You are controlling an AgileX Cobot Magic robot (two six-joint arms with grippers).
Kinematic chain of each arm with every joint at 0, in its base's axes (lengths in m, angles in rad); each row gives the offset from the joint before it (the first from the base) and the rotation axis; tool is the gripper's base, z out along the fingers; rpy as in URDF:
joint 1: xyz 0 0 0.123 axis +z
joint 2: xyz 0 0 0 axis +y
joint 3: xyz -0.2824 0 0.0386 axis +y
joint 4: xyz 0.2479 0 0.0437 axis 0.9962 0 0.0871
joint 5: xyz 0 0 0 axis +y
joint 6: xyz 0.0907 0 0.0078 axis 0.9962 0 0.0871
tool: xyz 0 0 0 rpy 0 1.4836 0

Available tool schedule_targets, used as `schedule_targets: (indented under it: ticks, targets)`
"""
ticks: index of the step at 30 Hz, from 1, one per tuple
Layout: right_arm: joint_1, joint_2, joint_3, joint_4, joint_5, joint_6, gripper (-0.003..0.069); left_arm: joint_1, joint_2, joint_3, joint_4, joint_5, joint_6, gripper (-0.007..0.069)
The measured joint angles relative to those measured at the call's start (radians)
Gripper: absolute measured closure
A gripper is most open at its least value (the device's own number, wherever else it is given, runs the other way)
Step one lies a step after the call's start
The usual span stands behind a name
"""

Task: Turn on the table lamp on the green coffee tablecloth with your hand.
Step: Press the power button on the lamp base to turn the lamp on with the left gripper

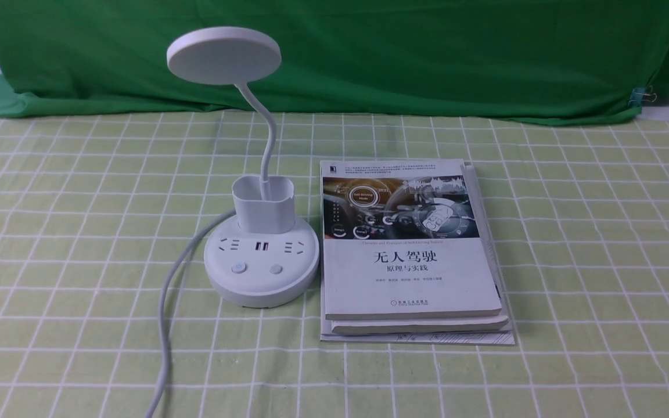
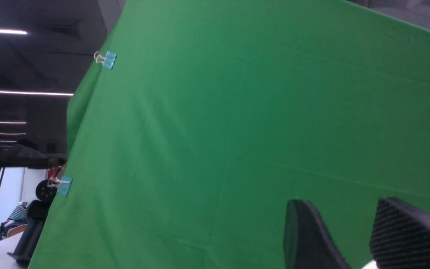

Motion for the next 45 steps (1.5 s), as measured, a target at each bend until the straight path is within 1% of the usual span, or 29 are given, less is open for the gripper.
schedule_targets:
  ticks: [1, 3, 4, 5, 7, 9, 11, 12, 15, 17, 19, 21, 22, 23, 24, 25, 26, 28, 30, 31, 32, 33, 34, 35, 36, 38, 40, 41, 45]
  targets:
    - [0.000, 0.000, 0.000, 0.000, 0.000, 0.000, 0.0414, 0.000, 0.043, -0.066, 0.013, 0.060, -0.001, 0.0384]
    - [0.000, 0.000, 0.000, 0.000, 0.000, 0.000, 0.0414, 0.000, 0.151, -0.222, 0.024, 0.231, -0.006, 0.0384]
    - [0.000, 0.000, 0.000, 0.000, 0.000, 0.000, 0.0414, 0.000, 0.161, -0.251, 0.025, 0.250, -0.006, 0.0384]
    - [0.000, 0.000, 0.000, 0.000, 0.000, 0.000, 0.0414, 0.000, 0.248, -0.342, 0.027, 0.391, -0.008, 0.0384]
    - [0.000, 0.000, 0.000, 0.000, 0.000, 0.000, 0.0414, 0.000, 0.358, -0.437, 0.039, 0.572, -0.007, 0.0384]
    - [0.000, 0.000, 0.000, 0.000, 0.000, 0.000, 0.0414, 0.000, 0.465, -0.484, 0.065, 0.682, -0.006, 0.0384]
    - [0.000, 0.000, 0.000, 0.000, 0.000, 0.000, 0.0414, 0.000, 0.514, -0.500, 0.086, 0.727, -0.006, 0.0384]
    - [0.000, 0.000, 0.000, 0.000, 0.000, 0.000, 0.0414, 0.000, 0.578, -0.503, 0.102, 0.752, -0.006, 0.0384]
    - [0.000, 0.000, 0.000, 0.000, 0.000, 0.000, 0.0414, 0.000, 0.705, -0.503, 0.086, 0.781, -0.005, 0.0384]
    - [0.000, 0.000, 0.000, 0.000, 0.000, 0.000, 0.0414, 0.000, 0.782, -0.503, 0.032, 0.807, -0.003, 0.0385]
    - [0.000, 0.000, 0.000, 0.000, 0.000, 0.000, 0.0414, 0.000, 0.887, -0.505, -0.067, 0.831, 0.041, 0.0386]
    - [0.000, 0.000, 0.000, 0.000, 0.000, 0.000, 0.0414, 0.000, 0.944, -0.512, -0.126, 0.848, 0.097, 0.0386]
    - [0.000, 0.000, 0.000, 0.000, 0.000, 0.000, 0.0414, 0.000, 1.021, -0.529, -0.221, 0.889, 0.209, 0.0386]
    - [0.000, 0.000, 0.000, 0.000, 0.000, 0.000, 0.0414, 0.000, 1.059, -0.540, -0.274, 0.919, 0.272, 0.0386]
    - [0.000, 0.000, 0.000, 0.000, 0.000, 0.000, 0.0414, 0.000, 1.077, -0.546, -0.316, 0.931, 0.304, 0.0386]
    - [0.000, 0.000, 0.000, 0.000, 0.000, 0.000, 0.0414, -0.002, 1.136, -0.566, -0.395, 0.964, 0.405, 0.0386]
    - [0.000, 0.000, 0.000, 0.000, 0.000, 0.000, 0.0414, -0.009, 1.174, -0.580, -0.447, 0.984, 0.460, 0.0386]
    - [0.000, 0.000, 0.000, 0.000, 0.000, 0.000, 0.0414, -0.045, 1.243, -0.616, -0.474, 1.002, 0.491, 0.0386]
    - [0.000, 0.000, 0.000, 0.000, 0.000, 0.000, 0.0414, -0.104, 1.295, -0.647, -0.432, 1.002, 0.460, 0.0386]
    - [0.000, 0.000, 0.000, 0.000, 0.000, 0.000, 0.0414, -0.137, 1.316, -0.668, -0.386, 1.002, 0.431, 0.0386]
    - [0.000, 0.000, 0.000, 0.000, 0.000, 0.000, 0.0414, -0.191, 1.345, -0.689, -0.332, 0.999, 0.378, 0.0386]
    - [0.000, 0.000, 0.000, 0.000, 0.000, 0.000, 0.0414, -0.200, 1.350, -0.693, -0.320, 0.999, 0.368, 0.0386]
    - [0.000, 0.000, 0.000, 0.000, 0.000, 0.000, 0.0414, -0.272, 1.386, -0.731, -0.230, 0.996, 0.293, 0.0396]
    - [0.000, 0.000, 0.000, 0.000, 0.000, 0.000, 0.0414, -0.318, 1.414, -0.762, -0.172, 0.992, 0.242, 0.0417]
    - [0.000, 0.000, 0.000, 0.000, 0.000, 0.000, 0.0414, -0.325, 1.418, -0.772, -0.154, 0.992, 0.235, 0.0421]
    - [0.000, 0.000, 0.000, 0.000, 0.000, 0.000, 0.0414, -0.394, 1.476, -0.834, -0.073, 0.972, 0.164, 0.0524]
    - [0.000, 0.000, 0.000, 0.000, 0.000, 0.000, 0.0414, -0.421, 1.518, -0.866, -0.043, 0.946, 0.138, 0.0588]
    - [0.000, 0.000, 0.000, 0.000, 0.000, 0.000, 0.0414, -0.428, 1.534, -0.877, -0.034, 0.932, 0.133, 0.0603]
    - [0.000, 0.000, 0.000, 0.000, 0.000, 0.000, 0.0414, -0.439, 1.588, -0.893, -0.024, 0.838, 0.124, 0.0616]
